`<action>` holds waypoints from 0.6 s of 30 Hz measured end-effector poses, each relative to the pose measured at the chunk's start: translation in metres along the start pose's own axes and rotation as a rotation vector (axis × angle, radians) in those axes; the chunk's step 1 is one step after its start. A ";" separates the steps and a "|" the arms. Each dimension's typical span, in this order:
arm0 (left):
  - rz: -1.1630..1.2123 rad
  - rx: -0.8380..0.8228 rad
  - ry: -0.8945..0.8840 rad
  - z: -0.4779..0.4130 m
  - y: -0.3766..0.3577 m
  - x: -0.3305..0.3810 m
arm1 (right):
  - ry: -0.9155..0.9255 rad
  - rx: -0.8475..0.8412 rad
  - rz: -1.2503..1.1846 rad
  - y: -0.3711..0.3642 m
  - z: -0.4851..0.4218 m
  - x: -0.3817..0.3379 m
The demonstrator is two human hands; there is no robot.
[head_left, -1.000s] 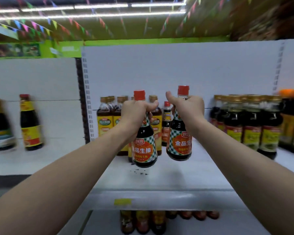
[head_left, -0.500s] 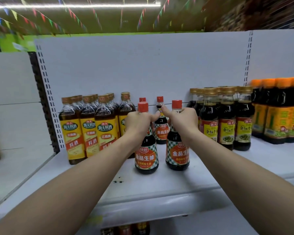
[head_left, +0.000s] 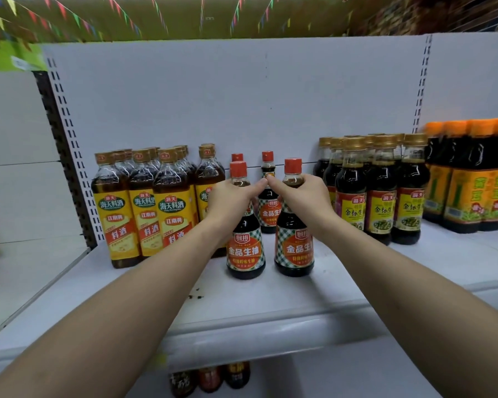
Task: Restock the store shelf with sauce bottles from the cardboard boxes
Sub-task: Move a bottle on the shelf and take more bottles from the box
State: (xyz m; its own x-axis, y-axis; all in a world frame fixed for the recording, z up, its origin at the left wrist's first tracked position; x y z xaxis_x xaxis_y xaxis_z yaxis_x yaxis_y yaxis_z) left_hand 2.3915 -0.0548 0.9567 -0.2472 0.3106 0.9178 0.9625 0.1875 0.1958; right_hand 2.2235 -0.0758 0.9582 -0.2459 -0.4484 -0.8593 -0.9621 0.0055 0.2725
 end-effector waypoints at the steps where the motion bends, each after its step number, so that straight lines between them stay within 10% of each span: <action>1: -0.008 -0.039 0.014 0.001 0.003 0.000 | -0.006 -0.051 -0.022 0.001 0.003 0.002; 10: -0.892 0.057 -0.457 0.051 0.035 0.034 | 0.104 -0.248 0.418 0.017 0.048 0.030; 18: -1.290 -0.240 -0.379 0.072 0.021 -0.007 | -0.012 -0.262 0.452 0.011 0.069 0.044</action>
State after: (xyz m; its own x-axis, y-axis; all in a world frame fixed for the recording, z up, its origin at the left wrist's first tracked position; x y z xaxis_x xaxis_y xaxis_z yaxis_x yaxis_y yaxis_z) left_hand 2.4053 0.0136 0.9297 -0.9540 0.2811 -0.1040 0.0123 0.3836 0.9234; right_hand 2.1945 -0.0337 0.8938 -0.6329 -0.4430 -0.6350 -0.6983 -0.0276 0.7153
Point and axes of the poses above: each hand's wrist, its own z-axis away from the middle knuckle, its own y-axis out of the back of the hand, x = y × z, the point moved 5 cm from there along -z, towards the middle knuckle, and after that the axes turned 9 degrees about -x, right-handed, at the moved point
